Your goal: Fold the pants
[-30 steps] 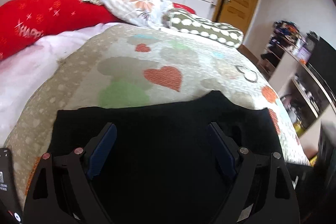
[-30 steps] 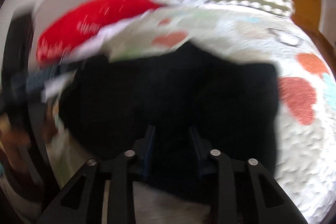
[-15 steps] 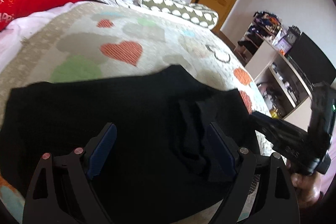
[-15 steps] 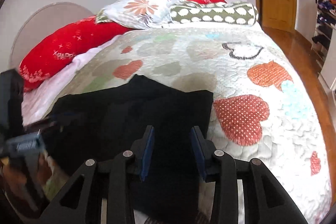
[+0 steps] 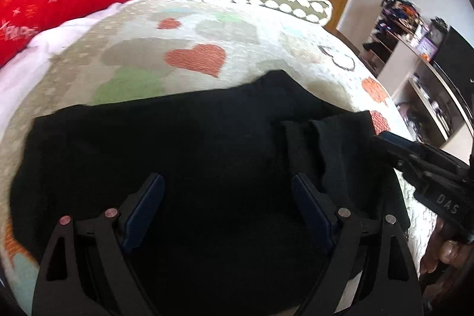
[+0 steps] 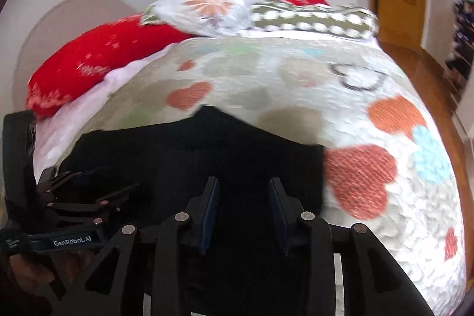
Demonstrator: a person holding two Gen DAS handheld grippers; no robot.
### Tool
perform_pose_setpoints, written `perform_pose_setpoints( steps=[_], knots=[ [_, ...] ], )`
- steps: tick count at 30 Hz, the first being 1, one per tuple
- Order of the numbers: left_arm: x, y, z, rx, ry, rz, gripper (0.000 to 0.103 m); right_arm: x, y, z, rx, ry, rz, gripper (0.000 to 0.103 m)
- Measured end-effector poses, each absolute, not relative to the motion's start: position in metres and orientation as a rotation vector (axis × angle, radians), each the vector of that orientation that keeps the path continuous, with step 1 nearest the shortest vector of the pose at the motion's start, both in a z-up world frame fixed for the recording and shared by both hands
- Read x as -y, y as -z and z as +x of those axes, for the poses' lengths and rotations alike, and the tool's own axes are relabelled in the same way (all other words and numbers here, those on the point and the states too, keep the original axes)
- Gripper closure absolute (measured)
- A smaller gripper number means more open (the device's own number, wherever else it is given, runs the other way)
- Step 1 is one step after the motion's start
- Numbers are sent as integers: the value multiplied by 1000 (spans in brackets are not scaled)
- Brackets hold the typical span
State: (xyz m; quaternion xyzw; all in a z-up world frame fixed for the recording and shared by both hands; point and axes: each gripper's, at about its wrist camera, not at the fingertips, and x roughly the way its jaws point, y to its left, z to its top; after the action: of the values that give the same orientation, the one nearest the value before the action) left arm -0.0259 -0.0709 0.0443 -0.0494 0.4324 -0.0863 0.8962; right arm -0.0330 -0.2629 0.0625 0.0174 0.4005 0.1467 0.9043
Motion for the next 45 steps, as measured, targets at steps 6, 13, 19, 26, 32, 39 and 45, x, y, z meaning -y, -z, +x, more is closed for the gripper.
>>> perform_pose_setpoints(
  steps=[6,13,19,26,32,39,45],
  knots=[
    [38,-58,-46,-848,76,-117,15,237,-33,-5,-901,-316,66,66],
    [14,-58,-63,-847,25,-165,15,246,-55,-65,-859,-307,8,56],
    [1,-58,-72,-846,8,-202,15,237,-39,-73,-905,-311,-10,55],
    [-30,-59,-97,-839,-35,-321,15,194,-91,-59,-775,-498,-23,43],
    [-65,-48,-110,-836,-132,-489,15,125,-97,-17,-766,-678,-70,34],
    [-81,-25,-102,-871,-203,-591,15,50,-80,20,-824,-819,-197,26],
    [-76,-21,-96,-849,-166,-585,0,4,-57,42,-901,-893,-317,25]
  ],
)
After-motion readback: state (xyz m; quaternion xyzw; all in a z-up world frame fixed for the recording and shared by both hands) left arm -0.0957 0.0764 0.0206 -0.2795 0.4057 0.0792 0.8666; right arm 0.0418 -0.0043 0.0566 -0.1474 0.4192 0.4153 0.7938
